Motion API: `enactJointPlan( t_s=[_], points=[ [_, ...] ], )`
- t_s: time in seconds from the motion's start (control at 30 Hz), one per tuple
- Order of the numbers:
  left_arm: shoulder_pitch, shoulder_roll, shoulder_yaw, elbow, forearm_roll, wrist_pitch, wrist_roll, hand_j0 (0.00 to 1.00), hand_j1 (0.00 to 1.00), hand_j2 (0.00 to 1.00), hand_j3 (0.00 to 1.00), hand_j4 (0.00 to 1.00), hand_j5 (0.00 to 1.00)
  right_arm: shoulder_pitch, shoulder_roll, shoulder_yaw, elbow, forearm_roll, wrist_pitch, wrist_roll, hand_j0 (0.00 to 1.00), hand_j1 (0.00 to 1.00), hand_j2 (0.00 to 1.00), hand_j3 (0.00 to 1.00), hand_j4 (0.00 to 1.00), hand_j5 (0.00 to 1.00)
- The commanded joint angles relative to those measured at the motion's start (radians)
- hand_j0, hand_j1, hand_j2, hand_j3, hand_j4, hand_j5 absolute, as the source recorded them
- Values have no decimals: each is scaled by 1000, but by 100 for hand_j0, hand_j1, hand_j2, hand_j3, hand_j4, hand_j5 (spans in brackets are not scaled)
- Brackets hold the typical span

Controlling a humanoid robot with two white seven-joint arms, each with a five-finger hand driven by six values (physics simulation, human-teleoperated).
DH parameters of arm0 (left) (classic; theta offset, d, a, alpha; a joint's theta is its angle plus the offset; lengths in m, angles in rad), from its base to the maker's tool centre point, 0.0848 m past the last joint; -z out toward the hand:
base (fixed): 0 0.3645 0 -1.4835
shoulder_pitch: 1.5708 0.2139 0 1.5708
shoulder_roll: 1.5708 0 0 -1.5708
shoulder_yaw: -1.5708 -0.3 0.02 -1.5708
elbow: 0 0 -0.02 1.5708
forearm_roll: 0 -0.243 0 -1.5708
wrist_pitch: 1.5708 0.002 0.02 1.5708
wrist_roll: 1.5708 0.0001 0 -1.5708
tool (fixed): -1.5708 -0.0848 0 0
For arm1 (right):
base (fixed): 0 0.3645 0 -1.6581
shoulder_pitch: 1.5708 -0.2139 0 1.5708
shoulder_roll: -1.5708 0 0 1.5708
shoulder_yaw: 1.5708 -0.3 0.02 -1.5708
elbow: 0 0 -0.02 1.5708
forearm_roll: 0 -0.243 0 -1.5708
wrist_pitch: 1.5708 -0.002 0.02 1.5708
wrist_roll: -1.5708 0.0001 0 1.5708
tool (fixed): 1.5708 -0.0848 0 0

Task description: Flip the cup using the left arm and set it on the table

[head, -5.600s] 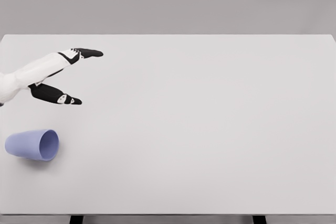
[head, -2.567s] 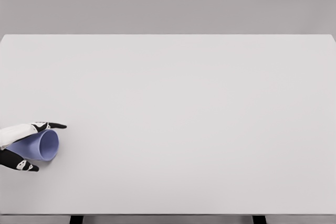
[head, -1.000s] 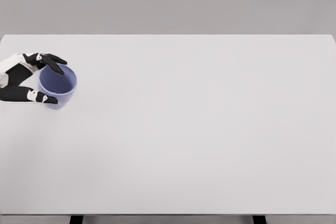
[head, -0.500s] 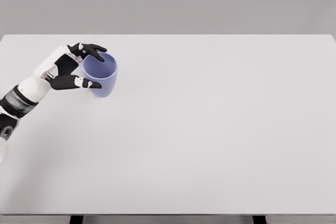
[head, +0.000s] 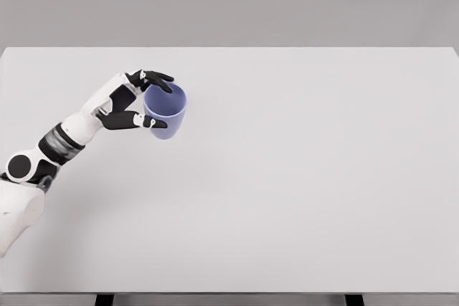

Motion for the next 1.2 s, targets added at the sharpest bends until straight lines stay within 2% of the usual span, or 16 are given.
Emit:
enactJointPlan(
  t_s=[0.0, 0.27, 0.33, 0.37, 0.47, 0.73, 0.83, 1.17],
  points=[
    [0, -10, -1, 17, 6, 1, 0, 60, 60, 60, 60, 60, 60, 0, 0, -1, 0, 0, 0, 0, 100, 100, 100, 100, 100, 100],
    [5, -35, -1, 21, -17, 1, 0, 63, 63, 63, 63, 63, 63, 0, 0, 0, 0, 0, 0, 0, 100, 100, 100, 100, 100, 100],
    [5, -35, -1, 21, -17, 1, 0, 70, 70, 70, 70, 70, 70, -2, 0, -1, 0, 0, 0, 0, 100, 100, 100, 100, 100, 100],
    [5, -35, -1, 21, -17, 1, 0, 77, 77, 77, 77, 77, 77, 0, 0, 0, 0, 0, 0, 0, 100, 100, 100, 100, 100, 100],
    [8, -41, -1, 41, -17, 1, 0, 86, 86, 86, 86, 86, 86, 0, 0, -1, 0, 0, 0, 0, 100, 100, 100, 100, 100, 100],
    [12, -41, -1, 46, -19, 1, 0, 91, 91, 91, 91, 91, 91, 0, 0, -1, 0, 0, 0, 0, 100, 100, 100, 100, 100, 100],
    [12, -41, -1, 47, -19, 1, 0, 99, 99, 99, 99, 99, 99, -2, 0, -1, 0, 0, 0, 0, 100, 100, 100, 100, 100, 100],
    [9, -38, 4, 31, -16, 1, 0, 100, 100, 100, 100, 100, 100, -2, 0, -1, 0, 0, 0, 0, 100, 100, 100, 100, 100, 100]
  ],
)
